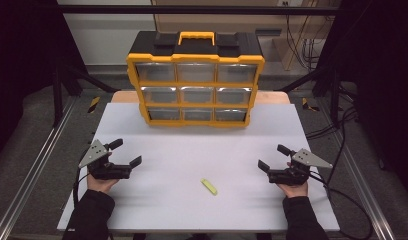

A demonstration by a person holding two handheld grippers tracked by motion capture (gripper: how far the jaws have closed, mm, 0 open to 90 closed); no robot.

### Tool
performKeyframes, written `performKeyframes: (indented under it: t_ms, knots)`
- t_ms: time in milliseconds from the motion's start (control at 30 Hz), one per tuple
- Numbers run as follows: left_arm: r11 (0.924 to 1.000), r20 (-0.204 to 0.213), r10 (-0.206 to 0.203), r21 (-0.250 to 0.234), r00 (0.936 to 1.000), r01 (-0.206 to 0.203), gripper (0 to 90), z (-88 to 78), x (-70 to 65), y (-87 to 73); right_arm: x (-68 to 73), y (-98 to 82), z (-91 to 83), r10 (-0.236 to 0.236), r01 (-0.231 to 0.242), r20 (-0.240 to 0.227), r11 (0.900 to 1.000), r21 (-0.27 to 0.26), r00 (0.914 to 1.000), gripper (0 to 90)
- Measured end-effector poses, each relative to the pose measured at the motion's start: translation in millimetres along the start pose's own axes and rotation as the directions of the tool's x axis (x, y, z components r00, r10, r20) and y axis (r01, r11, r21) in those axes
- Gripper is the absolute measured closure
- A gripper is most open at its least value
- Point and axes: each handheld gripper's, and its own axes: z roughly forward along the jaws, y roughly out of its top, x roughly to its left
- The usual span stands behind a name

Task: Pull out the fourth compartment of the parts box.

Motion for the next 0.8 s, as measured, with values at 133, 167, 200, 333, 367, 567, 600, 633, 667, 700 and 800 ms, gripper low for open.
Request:
performKeyframes:
  t_ms: [133,167,200,333,367,567,600,633,667,700,800]
  knots:
    - [1.0000,-0.005,0.005,0.000,1.0000,-0.005,0.2,-1.4,-0.4,0.4,0.0,0.4,-0.7,0.001,-0.001,0.003,1.000,-0.003,1.0000,0.4]
    - [1.0000,-0.009,0.006,-0.001,0.9999,-0.006,0.2,-1.8,-0.6,0.7,-0.1,0.4,-0.8,0.002,-0.001,0.004,1.000,-0.005,1.0000,0.4]
    - [1.0000,-0.010,0.005,-0.005,0.9999,-0.005,0.2,-2.1,-0.9,0.8,-0.2,0.5,-1.0,0.000,0.000,0.005,1.000,-0.007,1.0000,0.4]
    - [0.9999,-0.018,0.009,-0.007,0.9998,-0.009,0.2,-2.5,-1.8,1.9,-0.3,0.7,-1.3,0.001,-0.001,0.005,1.000,-0.007,1.0000,0.4]
    - [0.9999,-0.020,0.010,-0.010,0.9998,-0.010,0.3,-2.6,-2.2,2.4,-0.3,0.7,-1.4,0.001,-0.001,0.005,1.000,-0.007,1.0000,0.4]
    - [0.9997,-0.030,0.011,-0.021,0.9995,-0.011,0.7,-2.8,-2.7,4.4,-0.6,1.2,-2.2,0.002,-0.002,0.006,1.000,-0.009,1.0000,0.4]
    - [0.9996,-0.034,0.016,-0.023,0.9993,-0.017,0.9,-2.7,-3.3,5.6,-0.6,1.3,-2.3,0.002,-0.002,0.009,1.000,-0.010,1.0000,0.3]
    - [0.9996,-0.034,0.016,-0.023,0.9993,-0.017,0.9,-2.7,-3.3,5.6,-0.6,1.3,-2.3,0.002,-0.002,0.009,1.000,-0.010,1.0000,0.3]
    - [0.9995,-0.035,0.016,-0.027,0.9993,-0.017,1.0,-2.5,-3.8,6.6,-0.7,1.3,-2.3,0.002,-0.002,0.008,1.000,-0.010,1.0000,0.3]
    - [0.9994,-0.036,0.016,-0.030,0.9992,-0.017,1.0,-2.0,-4.1,7.5,-0.7,1.3,-2.3,0.001,-0.001,0.008,1.000,-0.009,1.0000,0.3]
    - [0.9992,-0.042,0.023,-0.030,0.9989,-0.024,0.9,-1.8,-4.6,10.7,-0.8,1.3,-2.3,0.000,0.000,0.009,1.000,-0.007,1.0000,0.4]
